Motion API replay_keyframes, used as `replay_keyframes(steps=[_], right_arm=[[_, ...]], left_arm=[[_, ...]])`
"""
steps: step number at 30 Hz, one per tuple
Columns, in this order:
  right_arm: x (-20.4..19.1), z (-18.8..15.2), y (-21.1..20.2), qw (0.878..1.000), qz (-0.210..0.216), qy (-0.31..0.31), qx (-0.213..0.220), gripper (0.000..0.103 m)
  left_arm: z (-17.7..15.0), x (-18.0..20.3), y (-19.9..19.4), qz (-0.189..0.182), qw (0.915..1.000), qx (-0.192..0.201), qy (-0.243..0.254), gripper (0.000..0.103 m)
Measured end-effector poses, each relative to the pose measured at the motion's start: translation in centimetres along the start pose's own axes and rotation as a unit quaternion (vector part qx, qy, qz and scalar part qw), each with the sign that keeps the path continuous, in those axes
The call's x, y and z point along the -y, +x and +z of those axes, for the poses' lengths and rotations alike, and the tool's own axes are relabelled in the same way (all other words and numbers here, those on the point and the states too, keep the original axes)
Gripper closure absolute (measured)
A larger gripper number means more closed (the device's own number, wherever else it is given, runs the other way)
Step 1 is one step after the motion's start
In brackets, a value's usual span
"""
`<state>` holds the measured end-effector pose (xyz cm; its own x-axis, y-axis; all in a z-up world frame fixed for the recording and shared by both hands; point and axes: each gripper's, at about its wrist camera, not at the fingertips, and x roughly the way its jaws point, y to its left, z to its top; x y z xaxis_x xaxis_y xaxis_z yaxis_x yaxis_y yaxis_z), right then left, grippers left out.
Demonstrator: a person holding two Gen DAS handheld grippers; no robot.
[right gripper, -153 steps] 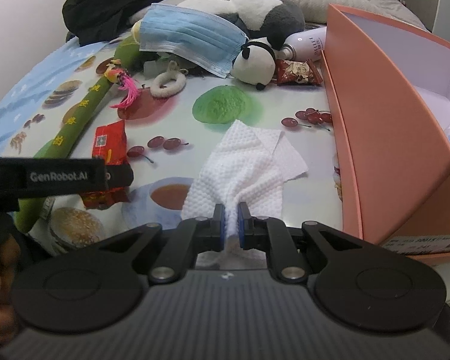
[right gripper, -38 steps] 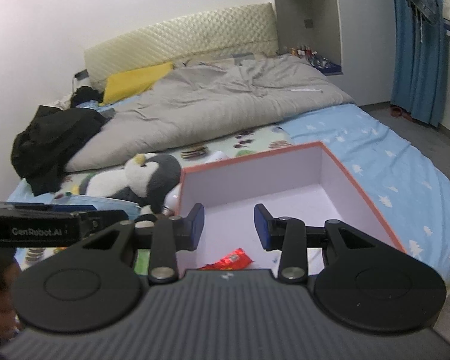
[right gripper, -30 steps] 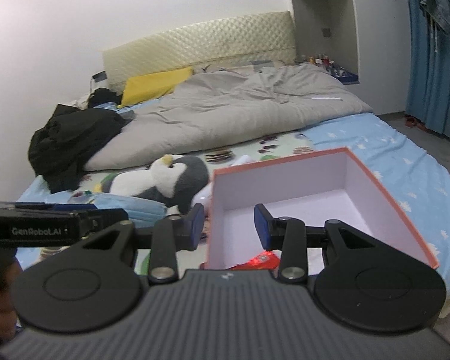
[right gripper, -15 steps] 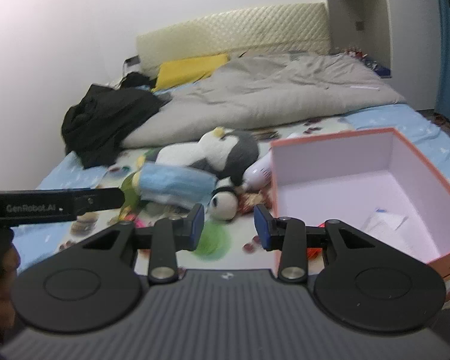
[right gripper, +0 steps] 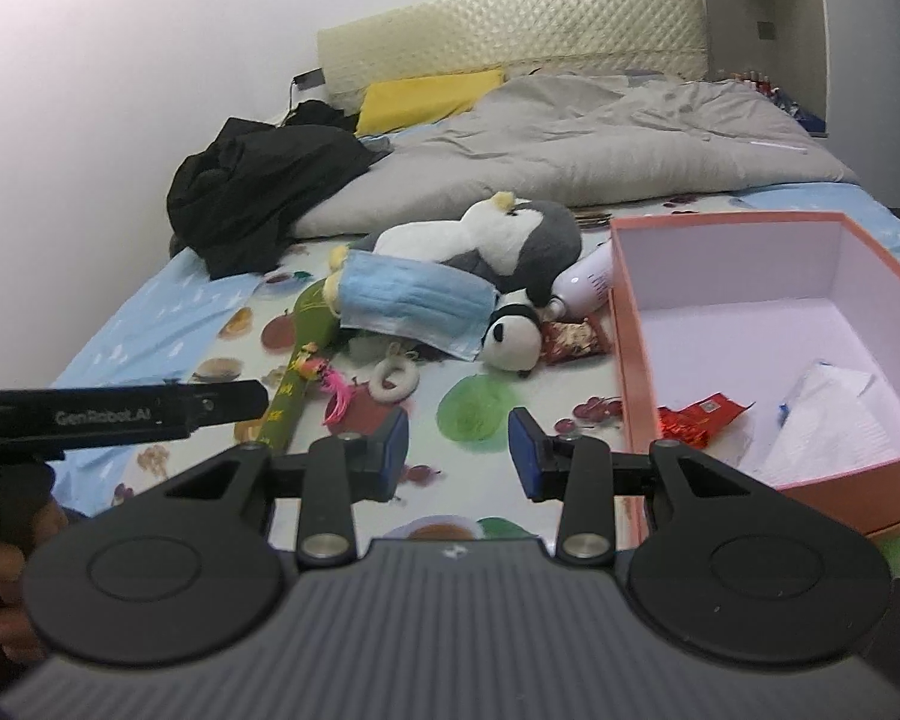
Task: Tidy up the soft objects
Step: 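Move both tools back toward the plush toys on the bed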
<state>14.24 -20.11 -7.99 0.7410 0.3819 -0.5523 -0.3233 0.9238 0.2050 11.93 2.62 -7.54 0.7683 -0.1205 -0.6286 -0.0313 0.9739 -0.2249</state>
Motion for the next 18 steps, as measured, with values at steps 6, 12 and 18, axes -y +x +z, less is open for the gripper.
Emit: replay_keyframes(steps=[6, 12, 18], right_arm=[[-0.2, -0.4, 1.8, 1.000, -0.001, -0.004, -0.004, 0.063], [0.0, -0.5, 5.5, 1.000, -0.005, -0.016, -0.009, 0.057], [0.8, 0.0, 10.0, 1.000, -0.005, -0.016, -0.015, 0.033]], left_arm=[[-0.1, -1.2, 1.9, 0.014, 0.9998, 0.011, 0.011, 0.037], [0.3, -3.0, 5.6, 0.031, 0.9995, 0.005, 0.002, 0.037], [1.4, -5.1, 10.5, 0.060, 0.9981, -0.007, -0.011, 0.037]])
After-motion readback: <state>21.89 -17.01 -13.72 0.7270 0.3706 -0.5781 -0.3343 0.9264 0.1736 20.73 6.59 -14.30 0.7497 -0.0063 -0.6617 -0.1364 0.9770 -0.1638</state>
